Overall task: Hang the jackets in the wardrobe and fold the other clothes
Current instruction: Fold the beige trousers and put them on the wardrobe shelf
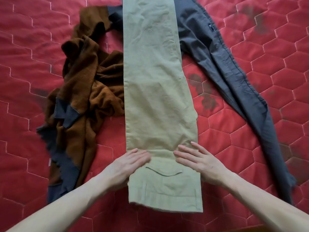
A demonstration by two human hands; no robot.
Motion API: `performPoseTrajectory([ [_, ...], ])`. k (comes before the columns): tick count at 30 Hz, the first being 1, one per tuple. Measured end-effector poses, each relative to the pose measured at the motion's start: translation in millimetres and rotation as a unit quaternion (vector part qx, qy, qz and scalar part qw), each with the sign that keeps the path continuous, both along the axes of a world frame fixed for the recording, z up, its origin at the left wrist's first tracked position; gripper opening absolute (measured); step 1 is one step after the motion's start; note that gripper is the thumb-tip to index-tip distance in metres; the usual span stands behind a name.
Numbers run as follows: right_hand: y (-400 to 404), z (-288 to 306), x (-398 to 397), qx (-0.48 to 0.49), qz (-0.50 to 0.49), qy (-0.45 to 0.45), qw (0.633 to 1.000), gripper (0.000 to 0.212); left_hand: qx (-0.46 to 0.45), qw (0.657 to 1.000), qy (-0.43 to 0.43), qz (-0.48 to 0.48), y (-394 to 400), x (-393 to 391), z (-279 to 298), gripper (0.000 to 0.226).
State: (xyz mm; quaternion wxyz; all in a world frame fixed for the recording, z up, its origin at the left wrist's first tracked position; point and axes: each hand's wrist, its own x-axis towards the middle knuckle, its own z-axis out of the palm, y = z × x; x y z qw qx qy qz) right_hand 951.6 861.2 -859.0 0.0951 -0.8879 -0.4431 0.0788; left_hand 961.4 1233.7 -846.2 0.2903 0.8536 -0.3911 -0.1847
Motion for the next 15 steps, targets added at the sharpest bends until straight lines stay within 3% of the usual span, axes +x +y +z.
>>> performPoseTrajectory([
  [2, 3.5, -1.2, -0.6, 0.056, -0.056, 0.052, 0.996, 0.045, -0.053, 0.982, 0.127, 0.128, 1.1, -0.2, 1.8, 0.047],
  [4, 9.1, 1.3, 0.8, 0.125, -0.133, 0.128, 0.975, 0.041, -0.082, 0.942, 0.230, 0.231, -2.6, 0.7, 2.4, 0.037],
  [6, 20.4, 9.2, 3.3, 0.183, -0.239, 0.190, 0.934, 0.036, -0.044, 0.926, 0.191, 0.322, -10.3, 6.1, 4.5, 0.036],
  [8, 34.0, 20.0, 11.0, 0.214, -0.356, 0.206, 0.886, 0.012, -0.027, 0.898, 0.165, 0.407, -18.1, 12.7, 9.2, 0.047],
  [12, 57.0, 26.1, 33.8, 0.241, -0.492, 0.247, 0.799, 0.015, -0.057, 0.860, 0.188, 0.471, -29.8, 23.2, 14.4, 0.046],
  [15, 66.7, 26.3, 47.3, 0.253, -0.547, 0.253, 0.756, 0.038, -0.072, 0.836, 0.223, 0.496, -30.0, 31.9, 13.1, 0.047],
])
